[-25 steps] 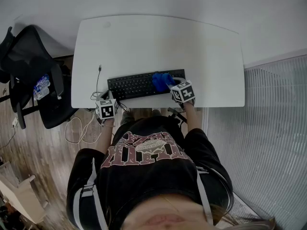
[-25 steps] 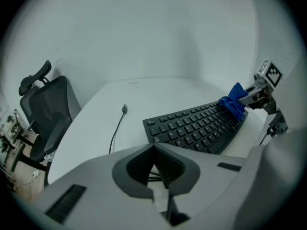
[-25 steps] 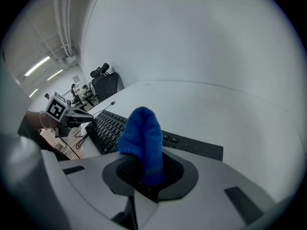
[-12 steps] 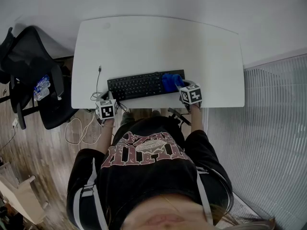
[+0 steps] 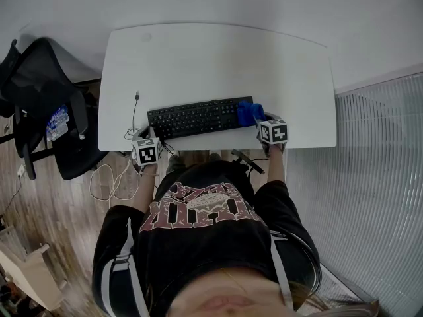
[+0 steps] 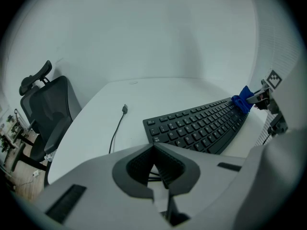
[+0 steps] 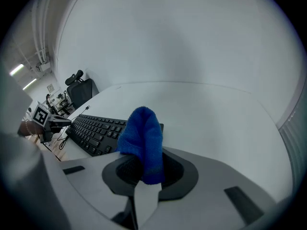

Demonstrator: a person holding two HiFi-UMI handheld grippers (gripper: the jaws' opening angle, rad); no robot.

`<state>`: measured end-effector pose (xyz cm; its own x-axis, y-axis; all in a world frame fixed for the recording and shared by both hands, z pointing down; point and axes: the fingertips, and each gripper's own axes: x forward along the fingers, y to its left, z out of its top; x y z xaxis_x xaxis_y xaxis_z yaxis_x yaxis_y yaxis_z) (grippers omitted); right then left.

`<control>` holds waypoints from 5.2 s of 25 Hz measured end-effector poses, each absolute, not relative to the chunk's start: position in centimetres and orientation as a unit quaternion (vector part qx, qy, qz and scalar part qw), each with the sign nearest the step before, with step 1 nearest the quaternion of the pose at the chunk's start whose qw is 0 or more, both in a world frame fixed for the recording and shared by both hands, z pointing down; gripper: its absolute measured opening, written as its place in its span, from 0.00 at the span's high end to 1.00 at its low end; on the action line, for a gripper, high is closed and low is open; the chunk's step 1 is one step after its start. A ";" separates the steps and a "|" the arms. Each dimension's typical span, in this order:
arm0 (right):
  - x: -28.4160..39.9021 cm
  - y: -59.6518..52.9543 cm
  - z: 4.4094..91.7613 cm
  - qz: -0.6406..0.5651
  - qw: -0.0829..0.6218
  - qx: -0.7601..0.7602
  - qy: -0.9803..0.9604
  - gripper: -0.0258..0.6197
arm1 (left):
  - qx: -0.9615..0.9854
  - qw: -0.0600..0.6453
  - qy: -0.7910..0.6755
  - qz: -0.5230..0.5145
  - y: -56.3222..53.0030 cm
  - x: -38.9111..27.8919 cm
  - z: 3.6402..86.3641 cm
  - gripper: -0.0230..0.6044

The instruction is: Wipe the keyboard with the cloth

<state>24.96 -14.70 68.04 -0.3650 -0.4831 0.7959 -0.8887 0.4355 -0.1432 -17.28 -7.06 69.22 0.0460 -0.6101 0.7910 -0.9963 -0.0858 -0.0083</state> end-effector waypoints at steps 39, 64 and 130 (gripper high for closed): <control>11.9 -13.6 61.7 0.225 0.358 0.320 -0.848 0.86 | 0.669 0.296 -0.609 0.308 -7.1 -17.5 69.2 0.91; -13.6 -4.9 61.0 0.209 0.314 0.013 -0.926 0.86 | 0.672 0.295 -0.613 0.294 -7.4 -17.6 69.3 0.91; -1.0 -9.4 67.4 0.228 0.372 0.154 -0.886 0.86 | 0.661 0.291 -0.616 0.314 -7.0 -17.4 69.4 0.91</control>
